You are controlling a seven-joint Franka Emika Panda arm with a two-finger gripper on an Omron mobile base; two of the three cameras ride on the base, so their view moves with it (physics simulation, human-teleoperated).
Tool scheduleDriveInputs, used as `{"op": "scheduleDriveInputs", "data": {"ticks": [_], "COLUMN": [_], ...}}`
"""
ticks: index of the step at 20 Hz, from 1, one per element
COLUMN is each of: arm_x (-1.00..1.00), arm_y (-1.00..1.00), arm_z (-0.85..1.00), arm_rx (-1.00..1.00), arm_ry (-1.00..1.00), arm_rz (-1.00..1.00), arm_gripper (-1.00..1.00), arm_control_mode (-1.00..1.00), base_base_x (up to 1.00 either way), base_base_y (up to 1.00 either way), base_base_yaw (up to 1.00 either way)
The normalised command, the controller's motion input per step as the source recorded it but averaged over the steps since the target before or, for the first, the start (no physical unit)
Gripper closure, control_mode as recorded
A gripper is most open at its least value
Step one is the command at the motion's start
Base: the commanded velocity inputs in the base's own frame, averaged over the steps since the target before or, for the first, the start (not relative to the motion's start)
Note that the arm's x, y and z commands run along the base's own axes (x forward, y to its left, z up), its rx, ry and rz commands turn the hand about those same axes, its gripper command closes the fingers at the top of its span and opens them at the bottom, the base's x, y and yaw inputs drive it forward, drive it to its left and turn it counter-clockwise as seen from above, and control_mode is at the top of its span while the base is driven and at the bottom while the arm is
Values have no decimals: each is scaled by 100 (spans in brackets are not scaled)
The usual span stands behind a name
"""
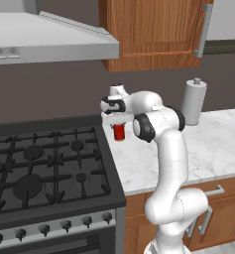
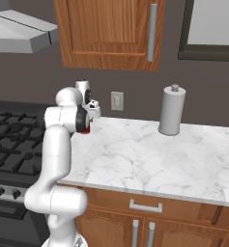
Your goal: Four empty soda cans are scattered around the kitchen. Gather all the cans and cluster them next to the stove for recycling.
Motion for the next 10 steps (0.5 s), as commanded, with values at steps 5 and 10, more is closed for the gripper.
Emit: {"op": "scheduleDriveInputs", "data": {"ticks": [5,10], "arm_x": [-8,-18], "arm_y": [-3,0], "arm_z": [-13,-2], "arm_rx": [1,0], "arm_ry": [0,0], "arm_rz": [0,0], "arm_gripper": [-100,-100], "arm_control_mode": [-100,-100], "base_base_x": [0,0], "base_base_y": [0,0], "base_base_yaw": [0,0]}}
